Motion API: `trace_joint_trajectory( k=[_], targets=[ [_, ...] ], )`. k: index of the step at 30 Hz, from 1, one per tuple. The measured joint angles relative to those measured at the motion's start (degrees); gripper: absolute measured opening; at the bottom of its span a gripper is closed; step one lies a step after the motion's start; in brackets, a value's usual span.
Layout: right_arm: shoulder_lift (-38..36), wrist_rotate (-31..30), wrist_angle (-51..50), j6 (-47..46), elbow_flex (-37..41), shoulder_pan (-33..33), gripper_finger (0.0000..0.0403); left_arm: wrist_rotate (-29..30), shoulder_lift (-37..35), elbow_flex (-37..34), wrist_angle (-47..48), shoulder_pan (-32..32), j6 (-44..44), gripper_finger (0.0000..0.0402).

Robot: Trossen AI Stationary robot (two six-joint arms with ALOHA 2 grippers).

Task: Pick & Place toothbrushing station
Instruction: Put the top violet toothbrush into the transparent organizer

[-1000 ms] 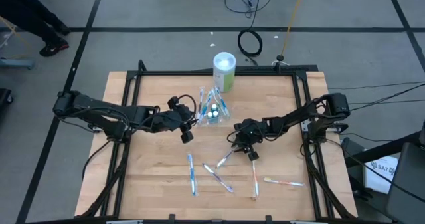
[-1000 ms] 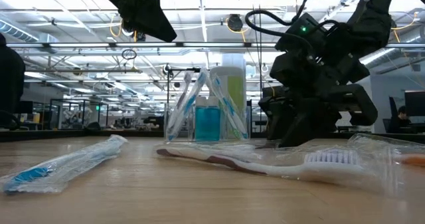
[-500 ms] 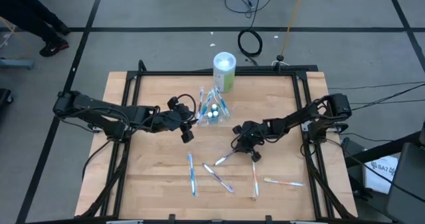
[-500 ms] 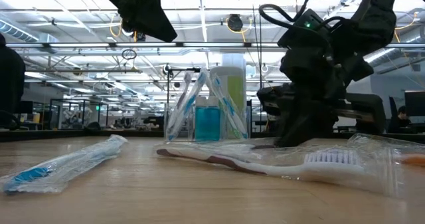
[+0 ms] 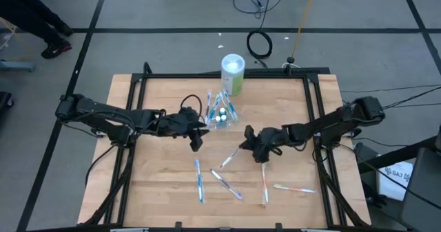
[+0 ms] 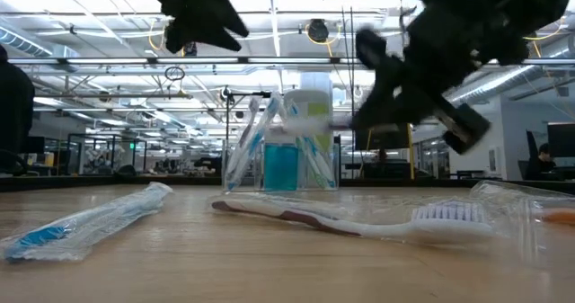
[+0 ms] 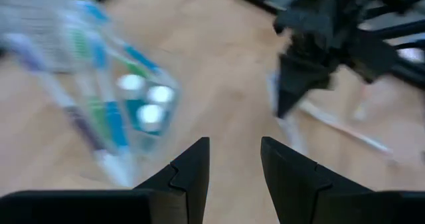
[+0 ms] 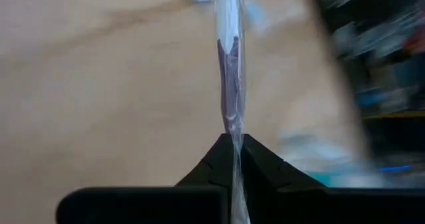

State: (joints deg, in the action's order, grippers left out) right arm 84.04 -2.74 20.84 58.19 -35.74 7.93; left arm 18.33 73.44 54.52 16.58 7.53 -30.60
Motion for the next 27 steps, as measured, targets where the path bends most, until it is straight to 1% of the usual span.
trace_joint_trajectory(
  k=[2, 4, 6, 8, 10, 14, 15, 17, 19, 21, 23, 25, 27],
  targets=[
    [-1.0, -5.1, 3.3, 7.4, 0.0, 1.7, 0.0009, -3.1, 0.5, 0.0, -2.5, 0.0, 0.1, 0.0141],
    [-1.2, -8.7, 8.4, 13.1, 0.0, 2.8, 0.0015, -5.3, 1.4, 0.0, -5.2, 0.0, 0.2, 0.0141],
    [-1.1, -9.9, 12.0, 17.1, -0.1, 3.1, 0.0017, -6.0, 2.5, 0.0, -8.4, 0.0, 0.0, 0.0141],
    [-1.1, -9.7, 15.5, 19.3, -0.1, 3.1, 0.0016, -6.7, 4.3, 0.0, -10.1, -0.1, 0.1, 0.0141],
    [-1.2, -9.2, 17.6, 20.5, -0.1, 3.1, 0.0013, -7.5, 6.2, 0.0, -12.3, -0.3, 0.0, 0.0141],
    [-1.2, -9.2, 17.9, 20.7, -0.1, 2.9, 0.0011, -11.9, 9.7, 0.0, -16.5, -1.5, -1.5, 0.0152],
    [-1.2, -9.2, 17.8, 20.7, -0.1, 2.8, 0.0011, -13.3, 10.4, 0.0, -16.7, -2.0, -1.7, 0.0158],
    [-1.2, -9.2, 16.7, 20.6, -0.1, 2.6, 0.0011, -16.7, 12.3, 0.0, -20.7, -2.7, -1.9, 0.0175],
    [-1.1, -9.2, 16.1, 20.6, -0.1, 2.6, 0.0011, -19.5, 13.8, 0.0, -21.5, -3.5, -2.8, 0.0195],
    [-1.2, -9.2, 16.0, 20.6, -0.1, 2.6, 0.0011, -21.2, 15.8, 0.0, -24.4, -3.9, -3.1, 0.0215],
    [-1.2, -9.2, 16.3, 20.7, -0.1, 2.6, 0.0011, -22.6, 17.2, -0.1, -24.1, -4.2, -3.2, 0.0232],
    [-1.2, -9.4, 16.5, 20.6, -0.1, 2.6, 0.0011, -23.5, 19.0, 0.0, -26.1, -4.2, -3.5, 0.0244],
    [-1.2, -9.4, 16.8, 21.0, -0.1, 2.4, 0.0011, -24.6, 19.9, -0.1, -25.8, -4.2, -3.5, 0.0251]
  ],
)
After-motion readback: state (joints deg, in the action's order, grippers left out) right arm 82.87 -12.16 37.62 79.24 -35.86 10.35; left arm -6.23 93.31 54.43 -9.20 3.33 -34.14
